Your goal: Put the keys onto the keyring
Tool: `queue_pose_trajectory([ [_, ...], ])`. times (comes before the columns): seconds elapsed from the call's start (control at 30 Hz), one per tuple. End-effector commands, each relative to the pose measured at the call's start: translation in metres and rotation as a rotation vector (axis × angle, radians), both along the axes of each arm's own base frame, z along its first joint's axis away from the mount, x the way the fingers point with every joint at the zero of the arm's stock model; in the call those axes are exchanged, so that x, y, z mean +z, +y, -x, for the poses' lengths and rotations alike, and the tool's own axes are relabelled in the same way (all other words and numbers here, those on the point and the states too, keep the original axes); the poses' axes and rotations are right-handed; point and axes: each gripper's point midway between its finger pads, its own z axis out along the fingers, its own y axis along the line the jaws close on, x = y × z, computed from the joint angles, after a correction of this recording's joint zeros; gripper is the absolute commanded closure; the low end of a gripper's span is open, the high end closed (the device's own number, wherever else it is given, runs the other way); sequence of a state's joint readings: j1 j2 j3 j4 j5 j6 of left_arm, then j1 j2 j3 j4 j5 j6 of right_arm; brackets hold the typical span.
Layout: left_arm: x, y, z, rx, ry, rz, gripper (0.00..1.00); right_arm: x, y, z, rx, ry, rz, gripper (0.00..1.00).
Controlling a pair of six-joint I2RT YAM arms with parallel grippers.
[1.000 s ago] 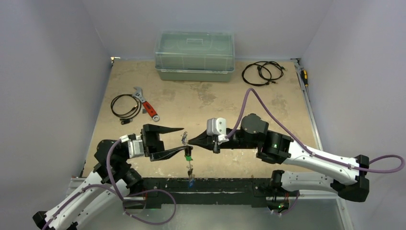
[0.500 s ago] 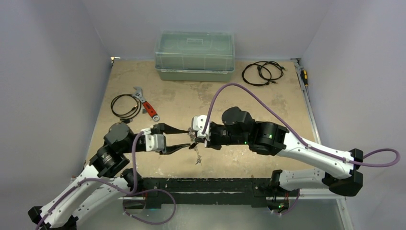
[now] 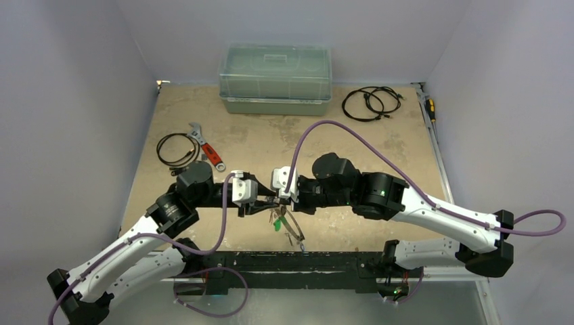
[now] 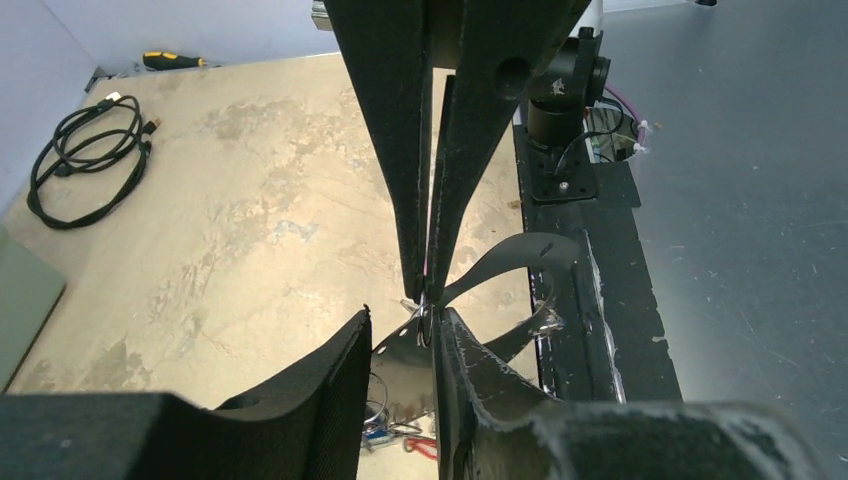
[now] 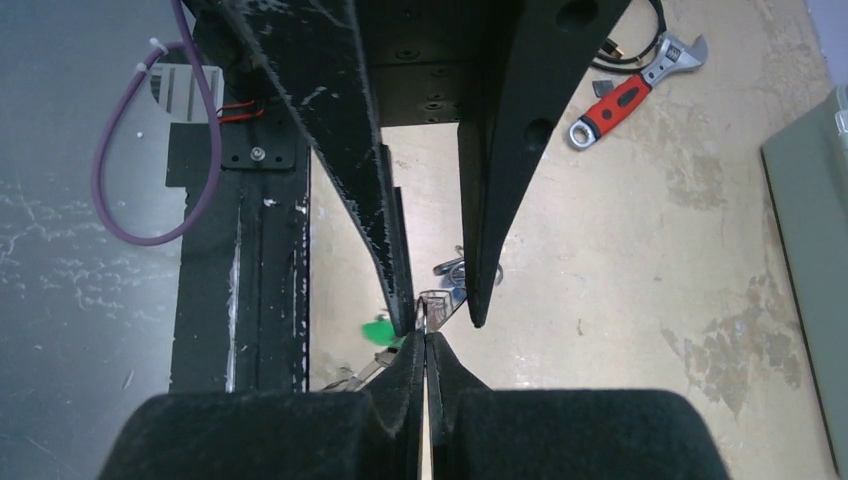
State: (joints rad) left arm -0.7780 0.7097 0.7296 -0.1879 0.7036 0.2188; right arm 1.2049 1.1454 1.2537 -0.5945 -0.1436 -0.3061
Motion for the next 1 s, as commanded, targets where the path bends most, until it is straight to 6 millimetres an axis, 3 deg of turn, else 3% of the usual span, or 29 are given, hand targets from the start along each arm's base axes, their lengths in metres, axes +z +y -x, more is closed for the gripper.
queue_pose_trajectory([
  [0.0,0.023,-0.006,0.003,-0.032,-0.019,0.045,0.76,0.032,0.004,0.004,0.025,-0.033,-0.087,1.00],
  [0.23,0.022,-0.009,0.002,-0.037,-0.014,0.047,1.00,0.027,0.008,0.007,0.046,-0.021,-0.074,1.00],
  [0.47,0.027,0.001,-0.009,0.056,-0.126,0.113,1.00,0.035,0.010,0.002,0.022,-0.052,-0.125,1.00],
  [0.5,0.030,0.003,-0.009,0.064,-0.147,0.139,1.00,0.040,0.009,0.000,0.011,-0.065,-0.147,0.98],
  [0.57,0.034,0.006,-0.007,0.076,-0.178,0.185,1.00,0.050,0.006,-0.007,-0.035,-0.098,-0.207,0.78],
  [0.67,0.035,0.011,-0.007,0.097,-0.206,0.215,1.00,0.069,0.001,-0.010,-0.065,-0.133,-0.313,0.56],
  [0.87,0.045,0.019,-0.004,0.118,-0.259,0.285,1.00,0.106,-0.027,-0.022,-0.218,-0.188,-0.636,0.52],
  [0.97,0.047,0.020,-0.001,0.113,-0.266,0.310,1.00,0.113,-0.045,-0.029,-0.294,-0.201,-0.762,0.51],
])
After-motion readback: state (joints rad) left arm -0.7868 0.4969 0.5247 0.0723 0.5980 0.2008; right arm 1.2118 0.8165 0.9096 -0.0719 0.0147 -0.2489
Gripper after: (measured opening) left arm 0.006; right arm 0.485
